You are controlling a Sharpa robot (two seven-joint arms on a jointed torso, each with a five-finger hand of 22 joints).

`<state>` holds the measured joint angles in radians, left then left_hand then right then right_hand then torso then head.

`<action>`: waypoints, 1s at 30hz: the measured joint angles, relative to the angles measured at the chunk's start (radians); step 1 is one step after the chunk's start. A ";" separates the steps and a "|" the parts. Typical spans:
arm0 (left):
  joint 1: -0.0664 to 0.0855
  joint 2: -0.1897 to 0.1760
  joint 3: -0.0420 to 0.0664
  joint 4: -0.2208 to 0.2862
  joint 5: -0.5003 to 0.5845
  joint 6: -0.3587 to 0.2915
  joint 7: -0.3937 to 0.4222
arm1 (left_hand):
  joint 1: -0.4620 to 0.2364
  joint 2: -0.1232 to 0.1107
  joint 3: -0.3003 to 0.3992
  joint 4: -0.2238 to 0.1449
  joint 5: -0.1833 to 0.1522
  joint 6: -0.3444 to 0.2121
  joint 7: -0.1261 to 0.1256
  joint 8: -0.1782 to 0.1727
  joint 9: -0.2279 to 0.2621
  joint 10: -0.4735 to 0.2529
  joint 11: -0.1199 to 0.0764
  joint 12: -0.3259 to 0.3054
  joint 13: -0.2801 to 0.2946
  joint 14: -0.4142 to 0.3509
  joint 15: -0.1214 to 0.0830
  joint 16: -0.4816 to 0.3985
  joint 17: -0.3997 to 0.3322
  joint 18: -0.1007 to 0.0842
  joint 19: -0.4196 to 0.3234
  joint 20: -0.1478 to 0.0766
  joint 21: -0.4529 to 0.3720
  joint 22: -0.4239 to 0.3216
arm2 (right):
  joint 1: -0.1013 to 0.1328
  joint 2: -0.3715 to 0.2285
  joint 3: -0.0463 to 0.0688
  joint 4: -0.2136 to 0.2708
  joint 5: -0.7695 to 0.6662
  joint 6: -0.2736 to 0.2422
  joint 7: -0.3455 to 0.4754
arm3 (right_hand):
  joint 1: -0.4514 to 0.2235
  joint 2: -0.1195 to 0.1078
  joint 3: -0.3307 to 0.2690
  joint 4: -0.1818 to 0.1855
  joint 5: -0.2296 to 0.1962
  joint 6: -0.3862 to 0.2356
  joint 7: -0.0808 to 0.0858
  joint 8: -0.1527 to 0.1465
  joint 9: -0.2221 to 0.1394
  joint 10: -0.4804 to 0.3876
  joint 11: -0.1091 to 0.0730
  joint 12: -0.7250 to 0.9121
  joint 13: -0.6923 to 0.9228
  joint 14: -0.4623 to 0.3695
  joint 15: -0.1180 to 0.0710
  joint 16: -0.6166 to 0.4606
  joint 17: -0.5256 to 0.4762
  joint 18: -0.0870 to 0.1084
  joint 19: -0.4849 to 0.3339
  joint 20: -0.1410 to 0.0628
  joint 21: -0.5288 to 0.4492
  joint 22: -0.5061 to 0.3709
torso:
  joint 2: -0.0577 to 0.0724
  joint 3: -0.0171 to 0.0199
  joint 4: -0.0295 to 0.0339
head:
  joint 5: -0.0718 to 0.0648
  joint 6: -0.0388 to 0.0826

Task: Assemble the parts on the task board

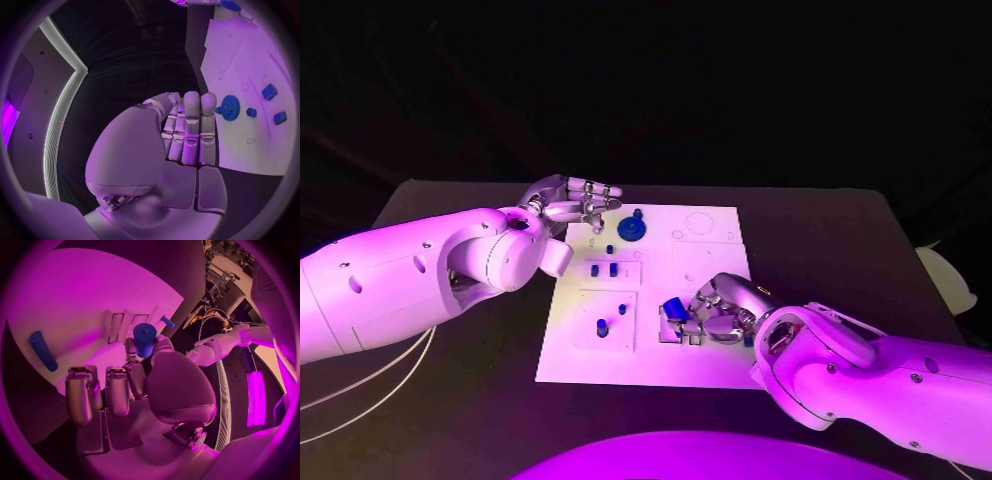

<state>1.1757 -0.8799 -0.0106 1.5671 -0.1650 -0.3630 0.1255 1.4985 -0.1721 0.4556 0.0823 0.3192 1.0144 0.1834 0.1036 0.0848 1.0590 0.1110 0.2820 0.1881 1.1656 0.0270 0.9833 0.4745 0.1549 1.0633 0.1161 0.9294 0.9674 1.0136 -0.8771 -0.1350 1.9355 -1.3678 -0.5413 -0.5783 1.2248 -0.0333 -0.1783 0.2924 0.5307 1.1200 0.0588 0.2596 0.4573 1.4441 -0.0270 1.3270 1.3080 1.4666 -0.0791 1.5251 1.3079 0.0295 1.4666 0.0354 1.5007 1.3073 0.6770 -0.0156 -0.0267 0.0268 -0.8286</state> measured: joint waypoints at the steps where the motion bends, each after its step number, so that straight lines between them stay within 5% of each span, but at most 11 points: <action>1: 0.000 0.000 0.000 0.000 0.000 0.000 0.000 | 0.000 0.000 0.000 0.000 0.000 0.000 0.000 0.000 0.000 0.000 0.000 0.000 0.000 0.000 0.000 0.000 0.000 0.000 0.000 0.000 0.000 0.000 | 0.000 0.004 0.000 -0.005 0.007 0.004 0.000 | -0.002 0.002 0.000 0.000 0.000 0.000 0.000 0.000 0.000 0.002 -0.001 0.000 0.000 0.000 0.000 0.000 0.000 0.000 0.000 0.000 0.000 0.000 | 0.000 0.0000 0.0000 | 0.001 0.000; 13: 0.000 -0.001 0.000 0.001 0.000 0.001 0.000 | 0.000 0.000 0.000 0.000 0.000 0.000 0.000 0.000 0.000 0.000 0.000 0.000 0.000 0.000 0.000 0.000 0.000 0.000 0.000 0.000 0.000 0.000 | -0.001 0.021 -0.001 -0.040 0.047 0.024 -0.002 | -0.025 0.010 -0.011 0.001 -0.016 0.003 -0.003 0.008 0.010 0.004 -0.003 0.005 0.000 0.000 0.000 0.000 0.000 0.000 0.000 0.000 0.000 0.001 | -0.001 0.0012 -0.0016 | 0.005 -0.001; 17: 0.000 -0.001 0.000 0.002 0.000 0.001 -0.001 | 0.000 0.000 0.000 0.000 0.000 0.000 0.000 0.000 0.000 0.000 0.000 0.000 0.000 0.000 0.000 0.000 0.000 0.000 0.000 0.000 0.000 0.000 | -0.001 0.024 -0.001 -0.042 0.053 0.029 -0.003 | -0.070 0.006 -0.036 0.000 -0.097 0.024 -0.024 0.018 0.021 0.008 -0.006 0.005 0.000 0.000 0.000 -0.001 0.000 0.000 0.000 0.000 0.000 0.001 | 0.000 0.0012 -0.0015 | 0.005 -0.002; 23: 0.000 -0.002 0.000 0.002 0.000 0.001 -0.001 | 0.000 0.000 0.000 0.000 0.000 0.000 0.000 0.000 0.000 0.000 0.000 0.000 0.000 0.000 0.000 0.000 0.000 0.000 0.000 0.000 0.000 0.000 | -0.001 0.026 -0.001 -0.042 0.056 0.035 -0.003 | -0.132 -0.027 -0.041 0.003 -0.233 0.021 -0.021 0.027 0.036 0.008 -0.006 0.005 0.000 0.000 0.000 -0.001 0.000 0.000 0.000 0.000 -0.005 0.001 | 0.000 0.0009 -0.0014 | 0.007 -0.004; 30: 0.000 -0.003 0.000 0.002 0.000 0.001 -0.002 | 0.000 0.000 0.000 0.000 0.000 0.000 0.000 0.000 -0.001 -0.004 0.004 0.000 0.000 0.000 0.000 0.000 -0.001 0.000 0.000 0.000 0.000 0.000 | -0.001 0.025 -0.001 -0.041 0.054 0.037 -0.003 | -0.160 -0.055 -0.021 0.003 -0.284 0.018 -0.018 0.027 0.045 0.008 -0.006 0.005 0.000 0.000 0.000 -0.001 0.000 0.000 0.000 0.000 -0.010 0.001 | 0.000 0.0008 -0.0015 | 0.009 -0.005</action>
<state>1.1759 -0.8825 -0.0106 1.5691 -0.1650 -0.3616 0.1237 1.4985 -0.1722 0.4556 0.0824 0.3192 1.0144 0.1834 0.1036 0.0841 1.0553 0.1146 0.2820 0.1878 1.1656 0.0270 0.9833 0.4731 0.1549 1.0633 0.1161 0.9294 0.9672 1.0128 -0.8520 -0.1357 1.8942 -1.3136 -0.5044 -0.5814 1.0644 -0.0887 -0.1992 0.2955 0.2468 1.1379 0.0409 0.2862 0.5020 1.4519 -0.0331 1.3317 1.3076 1.4666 -0.0789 1.5245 1.3076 0.0295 1.4665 0.0356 1.4909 1.3079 0.6767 -0.0149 -0.0282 0.0357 -0.8336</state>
